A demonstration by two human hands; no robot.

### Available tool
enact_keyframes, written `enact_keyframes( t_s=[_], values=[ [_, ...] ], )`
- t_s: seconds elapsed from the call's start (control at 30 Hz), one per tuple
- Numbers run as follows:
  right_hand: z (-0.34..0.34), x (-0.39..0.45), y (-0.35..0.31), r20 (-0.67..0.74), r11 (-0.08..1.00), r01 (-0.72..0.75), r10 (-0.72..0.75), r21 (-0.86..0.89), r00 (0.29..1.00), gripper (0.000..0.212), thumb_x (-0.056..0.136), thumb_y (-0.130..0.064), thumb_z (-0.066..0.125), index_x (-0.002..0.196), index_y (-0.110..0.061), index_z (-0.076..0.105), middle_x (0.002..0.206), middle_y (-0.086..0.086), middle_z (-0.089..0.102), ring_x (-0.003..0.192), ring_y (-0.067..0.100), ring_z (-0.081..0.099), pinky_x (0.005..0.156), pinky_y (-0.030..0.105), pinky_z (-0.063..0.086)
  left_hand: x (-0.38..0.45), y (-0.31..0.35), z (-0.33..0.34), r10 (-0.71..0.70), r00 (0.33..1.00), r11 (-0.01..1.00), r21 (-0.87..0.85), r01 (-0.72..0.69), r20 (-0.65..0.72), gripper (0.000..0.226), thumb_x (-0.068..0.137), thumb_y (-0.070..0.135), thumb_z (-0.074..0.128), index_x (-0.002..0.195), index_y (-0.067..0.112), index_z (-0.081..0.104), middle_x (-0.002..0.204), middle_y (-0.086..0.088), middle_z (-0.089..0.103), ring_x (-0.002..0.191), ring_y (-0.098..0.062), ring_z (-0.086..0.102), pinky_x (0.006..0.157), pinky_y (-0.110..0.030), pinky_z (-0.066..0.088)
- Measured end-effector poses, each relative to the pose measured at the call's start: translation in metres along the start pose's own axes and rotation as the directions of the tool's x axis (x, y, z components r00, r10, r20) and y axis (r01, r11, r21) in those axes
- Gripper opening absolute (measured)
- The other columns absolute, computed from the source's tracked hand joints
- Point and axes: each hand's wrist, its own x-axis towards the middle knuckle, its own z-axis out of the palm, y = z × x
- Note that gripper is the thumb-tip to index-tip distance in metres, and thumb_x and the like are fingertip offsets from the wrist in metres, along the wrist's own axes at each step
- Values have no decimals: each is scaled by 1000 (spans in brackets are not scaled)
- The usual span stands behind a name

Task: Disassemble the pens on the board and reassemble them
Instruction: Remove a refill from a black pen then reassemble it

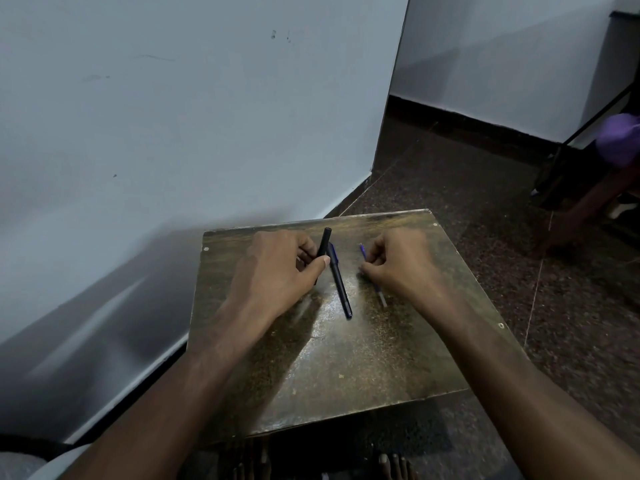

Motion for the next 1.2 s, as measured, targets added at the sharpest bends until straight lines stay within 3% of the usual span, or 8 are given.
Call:
enact_keyframes(
  t_s=[0.37, 0.5, 0.57, 0.67, 0.77, 0.83, 0.97, 1.2],
  values=[
    [17, -2, -18, 97, 960, -22, 51, -279, 994, 39, 96, -15, 70, 64, -13, 47, 69, 6, 51, 59, 20, 50, 53, 32, 40, -2, 1, 2, 11, 1000, 1000, 27, -11, -3, 15, 94, 52, 78, 96, 36, 78, 75, 26, 62, 71, 11, 62, 64, -16, 54],
    [13, -8, -26, 159, 954, 20, 30, -299, 987, 41, 99, -16, 63, 62, -12, 44, 67, 5, 47, 75, 29, 56, 63, 35, 44, -2, 3, 1, 26, 1000, 999, 43, -27, 6, 16, 94, 53, 77, 98, 38, 78, 76, 25, 64, 72, 11, 63, 64, -17, 56],
    [3, -6, -26, 155, 983, -5, 34, -182, 987, 39, 99, -14, 60, 62, -10, 49, 65, 5, 50, 69, 27, 56, 60, 34, 45, -2, 4, 0, 26, 1000, 999, 38, -26, 18, 14, 95, 52, 77, 98, 39, 78, 77, 25, 65, 74, 9, 65, 68, -23, 61],
    [-16, -5, -17, 125, 973, -60, 33, 222, 992, 36, 105, -11, 57, 69, -14, 58, 67, 0, 63, 58, 14, 62, 49, 22, 45, -2, 5, -1, 31, 999, 997, 72, -32, 19, 13, 96, 52, 76, 98, 40, 77, 75, 27, 61, 72, 10, 63, 62, -19, 56],
    [-25, -11, -14, 116, 720, -85, 6, 689, 993, 4, 107, -7, 59, 107, -11, 61, 75, 1, 74, 57, 8, 62, 55, 25, 51, -2, 6, 0, 51, 998, 990, 134, -54, 20, 16, 96, 52, 75, 103, 38, 79, 81, 25, 66, 74, 5, 64, 59, -18, 51],
    [-26, -10, -14, 38, 524, -30, -4, 851, 999, 22, 108, -10, 64, 128, -10, 56, 83, 4, 81, 72, 12, 72, 67, 29, 61, -2, 7, 1, 63, 998, 986, 154, -66, 26, 19, 97, 52, 74, 108, 38, 79, 91, 21, 75, 79, 2, 67, 62, -19, 52],
    [-25, -9, -22, -167, 345, 159, -6, 925, 986, 29, 107, -8, 65, 134, -5, 55, 96, 8, 85, 91, 16, 80, 77, 24, 63, -1, 9, 1, 69, 997, 985, 159, -73, 30, 20, 98, 54, 73, 110, 39, 79, 100, 19, 80, 83, -2, 70, 66, -25, 59],
    [-20, -11, -24, -227, 403, 227, -49, 887, 973, 26, 107, -5, 65, 130, 5, 58, 101, 17, 84, 93, 22, 79, 79, 27, 64, -2, 10, 0, 82, 996, 980, 182, -85, 25, 23, 97, 56, 72, 111, 39, 79, 100, 19, 81, 82, -1, 67, 64, -24, 54]
  ],
)
